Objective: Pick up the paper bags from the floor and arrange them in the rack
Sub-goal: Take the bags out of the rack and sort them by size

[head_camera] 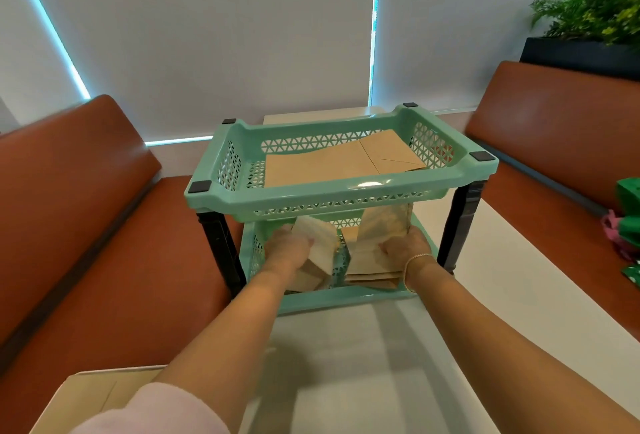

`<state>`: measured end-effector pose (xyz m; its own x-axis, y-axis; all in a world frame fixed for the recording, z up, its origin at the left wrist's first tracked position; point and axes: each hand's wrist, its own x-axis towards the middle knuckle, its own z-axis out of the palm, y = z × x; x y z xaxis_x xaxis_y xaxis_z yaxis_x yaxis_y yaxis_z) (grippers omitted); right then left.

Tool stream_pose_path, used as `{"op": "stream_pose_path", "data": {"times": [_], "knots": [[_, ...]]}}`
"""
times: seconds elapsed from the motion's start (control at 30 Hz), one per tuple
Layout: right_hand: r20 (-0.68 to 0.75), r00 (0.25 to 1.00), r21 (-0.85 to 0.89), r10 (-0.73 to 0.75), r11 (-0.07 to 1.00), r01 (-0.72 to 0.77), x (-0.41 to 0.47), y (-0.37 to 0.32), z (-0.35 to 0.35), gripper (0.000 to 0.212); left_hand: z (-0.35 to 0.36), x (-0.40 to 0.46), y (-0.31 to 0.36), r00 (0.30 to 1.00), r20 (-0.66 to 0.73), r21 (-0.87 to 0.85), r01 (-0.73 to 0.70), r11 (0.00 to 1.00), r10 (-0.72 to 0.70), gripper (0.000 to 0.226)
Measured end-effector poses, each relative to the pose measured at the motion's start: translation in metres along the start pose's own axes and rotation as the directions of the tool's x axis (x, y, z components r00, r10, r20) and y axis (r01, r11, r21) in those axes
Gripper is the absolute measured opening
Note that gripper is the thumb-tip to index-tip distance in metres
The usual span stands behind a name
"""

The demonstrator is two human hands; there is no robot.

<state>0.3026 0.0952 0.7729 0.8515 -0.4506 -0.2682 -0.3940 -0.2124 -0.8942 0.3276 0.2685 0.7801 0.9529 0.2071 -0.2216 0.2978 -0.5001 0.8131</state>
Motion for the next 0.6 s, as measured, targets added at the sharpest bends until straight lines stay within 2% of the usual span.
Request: {"op": "stream_pose_path", "data": {"times": [0.07,0.1,0.17,0.3,0.43,0.53,0.6], "knots": [[0.023,1.000,0.015,0.004,1.000,-0.004,-0.001,-0.001,0.003,0.045,-0.005,-0.008,0.007,0.996,0.093,-0.283,0.037,0.958,-0.010,0.023],[0.036,0.999,0.026,0.007,1.000,-0.007,-0.001,-0.001,0.004,0.045,-0.005,-0.013,0.008,0.989,0.143,-0.364,0.074,0.928,-0.022,0.019],[0.038,0.999,0.050,0.002,0.999,-0.004,-0.002,-0.004,0.007,0.041,-0.003,-0.019,0.008,0.978,0.207,-0.371,0.094,0.924,-0.017,0.013],[0.033,0.999,0.122,-0.026,0.992,0.021,-0.005,-0.010,0.012,0.032,0.011,-0.028,0.005,0.955,0.290,-0.103,-0.035,0.994,0.064,0.012],[0.063,0.998,0.142,-0.032,0.990,0.023,-0.006,-0.006,0.015,0.035,0.016,-0.028,0.003,0.946,0.287,-0.006,-0.158,0.987,0.153,0.017],[0.047,0.999,0.125,-0.020,0.992,0.014,-0.006,-0.003,0.013,0.037,0.009,-0.014,-0.005,0.964,0.198,0.339,-0.235,0.911,0.175,0.045],[0.029,0.999,0.101,-0.021,0.995,0.018,-0.004,-0.001,0.011,0.038,0.005,-0.001,-0.016,0.985,0.136,0.573,-0.165,0.803,0.106,0.061]]}}
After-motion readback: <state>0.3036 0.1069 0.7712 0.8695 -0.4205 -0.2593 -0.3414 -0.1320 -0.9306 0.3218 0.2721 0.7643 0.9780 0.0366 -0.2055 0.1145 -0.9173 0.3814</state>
